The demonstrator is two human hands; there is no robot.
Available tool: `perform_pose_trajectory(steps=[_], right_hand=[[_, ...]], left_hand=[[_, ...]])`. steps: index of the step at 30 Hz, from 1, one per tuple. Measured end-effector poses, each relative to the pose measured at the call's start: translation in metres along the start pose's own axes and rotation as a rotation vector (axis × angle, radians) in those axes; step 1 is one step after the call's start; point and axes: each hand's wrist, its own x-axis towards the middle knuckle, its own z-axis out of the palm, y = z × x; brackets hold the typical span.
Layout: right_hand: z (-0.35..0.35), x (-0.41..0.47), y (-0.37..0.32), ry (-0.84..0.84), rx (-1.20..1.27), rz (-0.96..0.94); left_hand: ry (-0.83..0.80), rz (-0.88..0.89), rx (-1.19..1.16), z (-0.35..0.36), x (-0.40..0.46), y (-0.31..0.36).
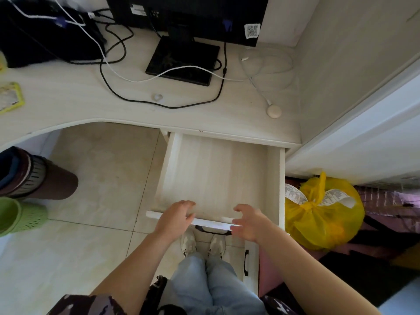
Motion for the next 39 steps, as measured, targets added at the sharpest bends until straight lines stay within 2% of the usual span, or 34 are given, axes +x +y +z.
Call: perform_pose_trajectory(steps=[5,11,18,26,31,39], right_hand=[[0.044,-0.009,-0.023,0.067,-0.374,-0.355],[0.111,-0.021,-0.032,0.08,-0.699,-0.541],[0.223,-0.039,-0.01,0.002,-0.942,-0.778],[0.371,-0.054,0.016,-0.004,-1.147,-0.866],[0.45,-0.067,0.021,-0.015,-1.16,-0.936],[0.561,-0.073,-0.019,-0.02,-1.215,-1.008]], left_hand=[[0.198,-0.152,-0.144,-0.029,-0.019,-0.011],[0.404,-0.312,-0.246,-0.066,-0.052,-0.046],[0.588,-0.471,-0.335,-0.107,-0.104,-0.124],[0.659,-0.575,-0.353,-0.164,-0.158,-0.244],[0.685,-0.614,-0.353,-0.202,-0.17,-0.304],[0.715,-0.638,-0.365,-0.276,-0.138,-0.372]])
